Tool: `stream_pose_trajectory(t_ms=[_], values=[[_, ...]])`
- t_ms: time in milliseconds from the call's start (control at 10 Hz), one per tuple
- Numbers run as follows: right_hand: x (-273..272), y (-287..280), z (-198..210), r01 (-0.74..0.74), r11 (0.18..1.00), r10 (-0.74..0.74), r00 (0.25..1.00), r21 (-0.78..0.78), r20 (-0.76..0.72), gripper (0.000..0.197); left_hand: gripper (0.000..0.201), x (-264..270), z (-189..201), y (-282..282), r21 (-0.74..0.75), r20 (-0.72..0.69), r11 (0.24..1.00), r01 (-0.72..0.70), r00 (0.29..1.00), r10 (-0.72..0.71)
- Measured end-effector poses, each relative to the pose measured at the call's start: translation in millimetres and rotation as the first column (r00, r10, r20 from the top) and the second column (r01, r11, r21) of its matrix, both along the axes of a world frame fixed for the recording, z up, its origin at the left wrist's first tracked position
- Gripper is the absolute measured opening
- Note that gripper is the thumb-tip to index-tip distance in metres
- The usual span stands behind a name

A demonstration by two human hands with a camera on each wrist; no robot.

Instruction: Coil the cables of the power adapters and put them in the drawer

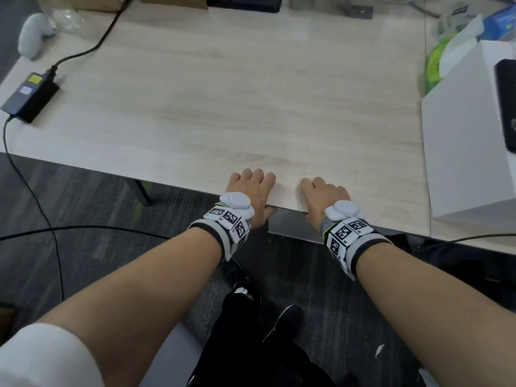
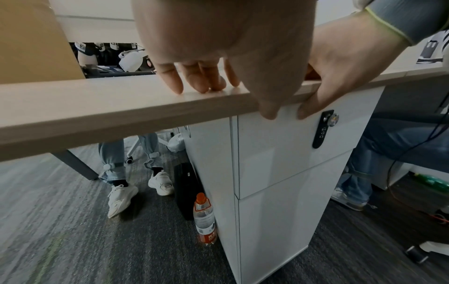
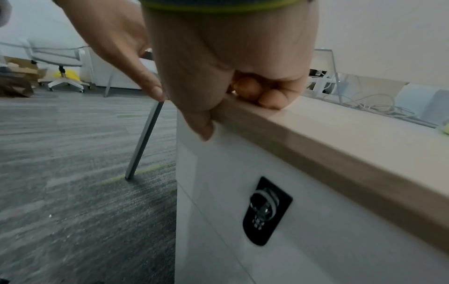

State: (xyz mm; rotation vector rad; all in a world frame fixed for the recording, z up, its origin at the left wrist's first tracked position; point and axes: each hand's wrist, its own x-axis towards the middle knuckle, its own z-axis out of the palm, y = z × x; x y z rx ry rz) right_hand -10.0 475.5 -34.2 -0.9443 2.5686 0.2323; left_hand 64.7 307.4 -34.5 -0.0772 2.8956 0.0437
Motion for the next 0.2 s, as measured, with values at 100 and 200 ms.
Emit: stream_pose_trajectory(t_ms=[100,200], values=[[-7,-2,18,0.026,1.0,-0.026,0.993,-0.002,0.113,0.054,0.054,0,7,-10,0.056,0.001,0.998,0.016,1.0,-0.016],[-16,-3,39,0.078,0.994,-0.067,0.988,-0.074,0.137,0.046,0.053,3,21,-21,0.079,0.058,0.996,-0.052,0.997,0.047]])
